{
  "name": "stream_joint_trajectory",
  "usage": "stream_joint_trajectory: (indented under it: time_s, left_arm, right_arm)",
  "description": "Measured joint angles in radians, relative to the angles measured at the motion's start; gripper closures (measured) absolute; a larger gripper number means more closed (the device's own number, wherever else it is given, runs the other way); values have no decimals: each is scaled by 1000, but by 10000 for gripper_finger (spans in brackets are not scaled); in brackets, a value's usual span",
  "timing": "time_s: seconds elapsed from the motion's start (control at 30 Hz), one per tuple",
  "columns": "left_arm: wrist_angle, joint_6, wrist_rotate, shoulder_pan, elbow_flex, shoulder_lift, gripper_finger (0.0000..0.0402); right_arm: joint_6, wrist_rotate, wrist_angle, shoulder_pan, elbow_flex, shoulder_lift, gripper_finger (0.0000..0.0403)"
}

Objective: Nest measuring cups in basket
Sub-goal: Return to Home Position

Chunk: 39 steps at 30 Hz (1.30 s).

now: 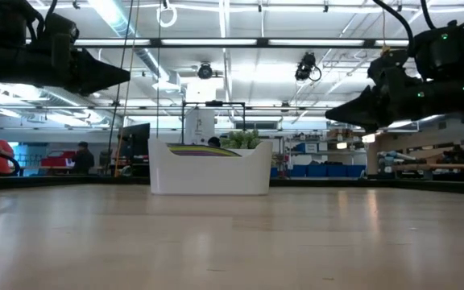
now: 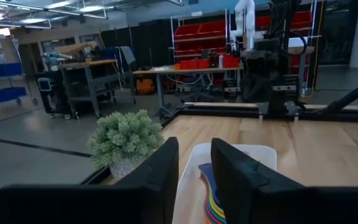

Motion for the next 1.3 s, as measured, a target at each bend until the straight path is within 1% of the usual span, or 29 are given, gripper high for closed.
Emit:
stream_joint_trajectory:
  time_s: [0.2,0.3,1.3]
  left_arm:
    - [-1,13,0,1,0,1,312]
    - [-34,-3,0,2,0,2,312]
    - [-30,7,0,2,-1,2,312]
  right_arm:
    - [27,108,12,0,0,0,387]
    - [-18,134,8,0,0,0,384]
    - [-19,136,4,0,0,0,382]
